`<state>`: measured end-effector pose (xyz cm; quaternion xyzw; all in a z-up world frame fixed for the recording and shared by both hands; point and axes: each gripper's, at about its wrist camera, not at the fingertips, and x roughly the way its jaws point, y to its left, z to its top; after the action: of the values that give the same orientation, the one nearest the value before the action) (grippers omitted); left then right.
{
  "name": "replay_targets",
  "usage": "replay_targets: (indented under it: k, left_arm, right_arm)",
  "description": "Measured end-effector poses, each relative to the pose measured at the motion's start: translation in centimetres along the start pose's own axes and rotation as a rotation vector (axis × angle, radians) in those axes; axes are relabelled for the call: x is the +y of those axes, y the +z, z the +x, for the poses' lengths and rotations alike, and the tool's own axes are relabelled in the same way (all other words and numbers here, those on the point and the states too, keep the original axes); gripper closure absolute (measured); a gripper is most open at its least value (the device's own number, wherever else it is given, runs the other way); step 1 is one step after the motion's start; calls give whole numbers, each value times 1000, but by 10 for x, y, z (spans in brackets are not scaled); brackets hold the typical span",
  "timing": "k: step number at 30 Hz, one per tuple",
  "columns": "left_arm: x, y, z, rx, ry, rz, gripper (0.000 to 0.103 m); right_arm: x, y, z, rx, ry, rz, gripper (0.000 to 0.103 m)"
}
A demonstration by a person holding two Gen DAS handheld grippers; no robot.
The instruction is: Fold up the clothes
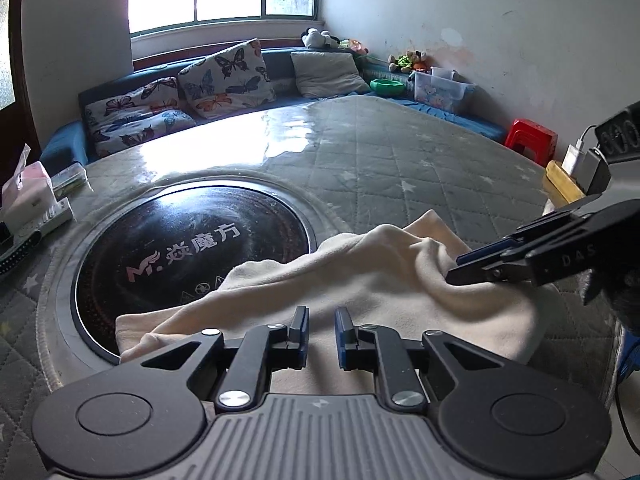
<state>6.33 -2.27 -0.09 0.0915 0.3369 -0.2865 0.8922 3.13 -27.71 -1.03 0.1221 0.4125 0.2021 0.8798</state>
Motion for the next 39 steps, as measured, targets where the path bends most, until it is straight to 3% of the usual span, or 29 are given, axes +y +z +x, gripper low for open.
replay_targets:
  k: [6, 8, 13, 22, 25, 28, 30, 31, 32, 35, 39]
  left_arm:
    - [5, -2, -5, -5, 17, -11, 88]
    - [6, -3, -6, -4, 20, -14, 88]
    - [3, -6, -6, 3, 25, 3, 88]
    - [8, -8, -4, 18, 50, -14, 85]
    - [8, -8, -4, 21, 55, -15, 84]
    - [7, -9, -4, 21, 57, -15, 84]
    - [8, -9, -4, 21, 62, -15, 84]
    - [9, -9, -4, 21, 65, -17, 84]
    - [10, -9, -4, 22, 68, -20, 83]
    - [10, -11, -4, 23, 75, -23, 83]
    - [6, -13, -5, 15, 94, 12, 83]
  right_arm:
    - [-4, 0, -19, -58, -10, 17, 71]
    - [-4, 1, -24, -71, -30, -6, 81]
    - [-4, -2, -18, -39, -66, -40, 86]
    - [22, -6, -5, -54, -41, -162, 85]
    - [18, -4, 0, -43, -61, -143, 84]
    - [11, -5, 2, -46, -68, -119, 74]
    - [7, -6, 4, -44, -48, -100, 75]
    - [6, -6, 4, -44, -38, -94, 78]
    - [5, -6, 4, -43, -30, -88, 88]
    - [9, -7, 3, -45, -39, -107, 99]
    - [24, -4, -13, -102, -119, -211, 100]
